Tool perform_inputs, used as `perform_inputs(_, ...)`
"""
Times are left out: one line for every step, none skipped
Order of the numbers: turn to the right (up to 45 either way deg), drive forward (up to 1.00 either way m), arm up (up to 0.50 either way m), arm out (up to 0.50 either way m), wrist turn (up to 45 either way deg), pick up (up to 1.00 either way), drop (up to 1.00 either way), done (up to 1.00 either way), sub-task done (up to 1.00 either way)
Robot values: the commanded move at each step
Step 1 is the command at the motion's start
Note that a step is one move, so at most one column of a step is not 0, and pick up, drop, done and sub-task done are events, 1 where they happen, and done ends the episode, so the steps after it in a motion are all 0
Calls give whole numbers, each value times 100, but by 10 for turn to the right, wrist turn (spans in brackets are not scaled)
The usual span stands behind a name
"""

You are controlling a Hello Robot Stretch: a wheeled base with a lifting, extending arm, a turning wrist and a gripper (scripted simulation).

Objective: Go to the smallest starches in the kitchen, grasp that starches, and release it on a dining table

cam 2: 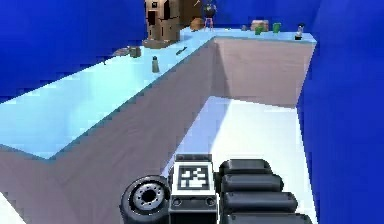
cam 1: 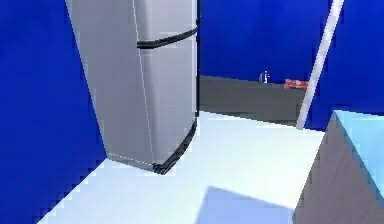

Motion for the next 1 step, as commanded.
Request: perform_inputs(0, 40, 0, 0, 0, 0, 0, 0, 0)
